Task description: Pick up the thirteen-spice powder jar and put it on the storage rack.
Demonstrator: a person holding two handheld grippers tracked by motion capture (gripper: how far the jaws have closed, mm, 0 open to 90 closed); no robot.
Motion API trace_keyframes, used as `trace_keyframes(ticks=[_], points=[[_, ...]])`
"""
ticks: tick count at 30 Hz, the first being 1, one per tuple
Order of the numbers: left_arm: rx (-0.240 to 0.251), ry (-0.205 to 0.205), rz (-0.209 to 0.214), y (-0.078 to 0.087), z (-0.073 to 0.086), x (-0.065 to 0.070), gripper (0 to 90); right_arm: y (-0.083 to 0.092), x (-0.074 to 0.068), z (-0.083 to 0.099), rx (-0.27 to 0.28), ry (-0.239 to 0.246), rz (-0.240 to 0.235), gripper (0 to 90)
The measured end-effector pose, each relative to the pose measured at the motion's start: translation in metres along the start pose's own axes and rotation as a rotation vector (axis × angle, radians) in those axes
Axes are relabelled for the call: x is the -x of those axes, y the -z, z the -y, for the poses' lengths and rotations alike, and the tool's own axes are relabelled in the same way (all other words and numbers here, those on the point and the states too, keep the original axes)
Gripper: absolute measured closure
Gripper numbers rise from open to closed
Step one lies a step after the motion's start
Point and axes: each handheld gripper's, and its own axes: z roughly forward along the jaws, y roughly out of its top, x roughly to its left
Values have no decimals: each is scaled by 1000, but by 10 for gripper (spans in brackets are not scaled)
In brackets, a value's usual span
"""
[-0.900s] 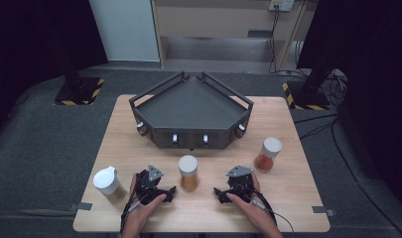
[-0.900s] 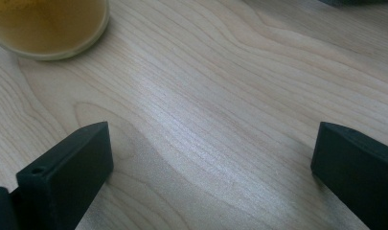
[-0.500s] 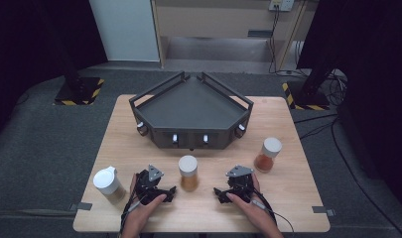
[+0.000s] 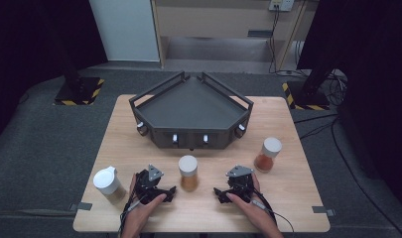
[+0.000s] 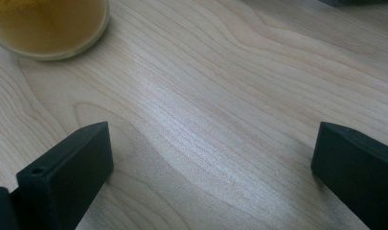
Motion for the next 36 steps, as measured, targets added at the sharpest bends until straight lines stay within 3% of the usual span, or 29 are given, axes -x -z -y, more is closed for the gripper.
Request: trace_keyframes(ticks=[15, 24, 36], points=[[2, -2, -1, 18, -6, 3, 12, 0, 0, 0, 0, 0, 0, 7], [45, -25, -26, 47, -16, 11, 15, 0, 0, 0, 1, 0, 0, 7], [67, -42, -24, 64, -23, 16, 15, 0, 0, 0, 0, -1, 0, 7]])
